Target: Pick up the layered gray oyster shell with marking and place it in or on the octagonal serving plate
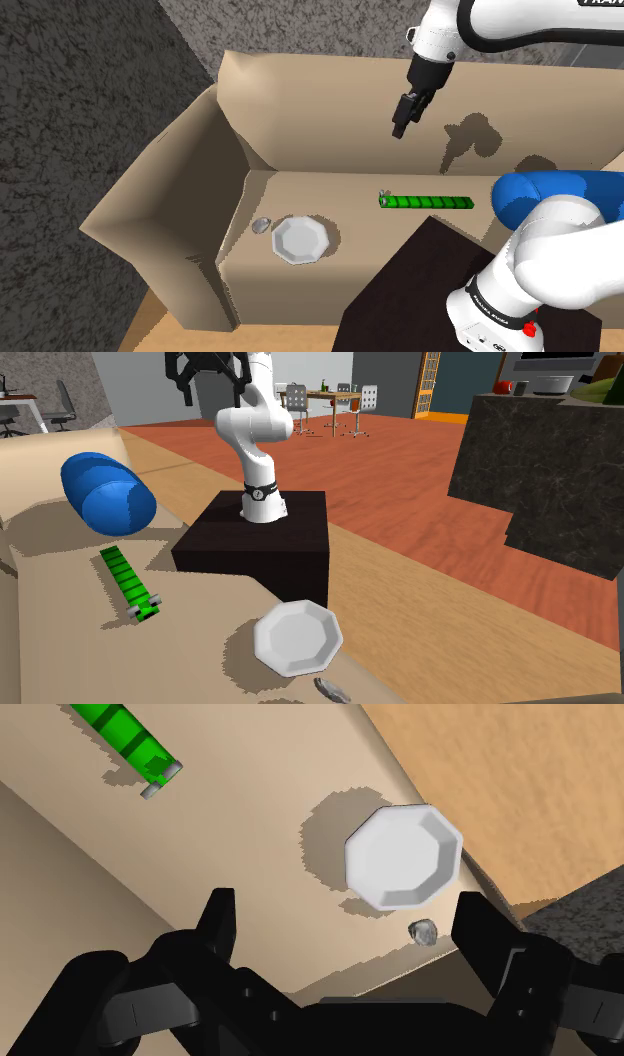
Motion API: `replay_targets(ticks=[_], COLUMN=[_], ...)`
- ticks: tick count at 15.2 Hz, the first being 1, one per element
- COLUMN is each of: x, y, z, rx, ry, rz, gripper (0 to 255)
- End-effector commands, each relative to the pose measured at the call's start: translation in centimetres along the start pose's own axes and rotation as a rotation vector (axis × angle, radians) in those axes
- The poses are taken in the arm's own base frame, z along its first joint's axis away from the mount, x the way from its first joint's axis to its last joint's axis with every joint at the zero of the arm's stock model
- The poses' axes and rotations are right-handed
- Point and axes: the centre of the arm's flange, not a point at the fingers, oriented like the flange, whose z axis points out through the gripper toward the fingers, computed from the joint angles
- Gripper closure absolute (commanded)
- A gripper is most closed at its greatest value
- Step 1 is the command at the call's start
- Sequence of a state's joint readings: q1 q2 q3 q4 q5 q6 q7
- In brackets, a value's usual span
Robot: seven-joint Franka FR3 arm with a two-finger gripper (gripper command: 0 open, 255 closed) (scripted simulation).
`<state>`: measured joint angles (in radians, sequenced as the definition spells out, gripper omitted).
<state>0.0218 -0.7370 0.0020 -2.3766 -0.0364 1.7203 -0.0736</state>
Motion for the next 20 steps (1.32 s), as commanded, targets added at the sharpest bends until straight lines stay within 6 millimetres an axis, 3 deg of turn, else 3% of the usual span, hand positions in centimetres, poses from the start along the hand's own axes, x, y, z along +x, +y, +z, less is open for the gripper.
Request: replay_targets(ticks=[1,20], x=[0.0,16.3], y=[0.0,-9.1], z=[0.0,18.3], rx=[0.000,0.093], ry=[0.000,-0.189], rz=[0.000,0.290], gripper=[0,0])
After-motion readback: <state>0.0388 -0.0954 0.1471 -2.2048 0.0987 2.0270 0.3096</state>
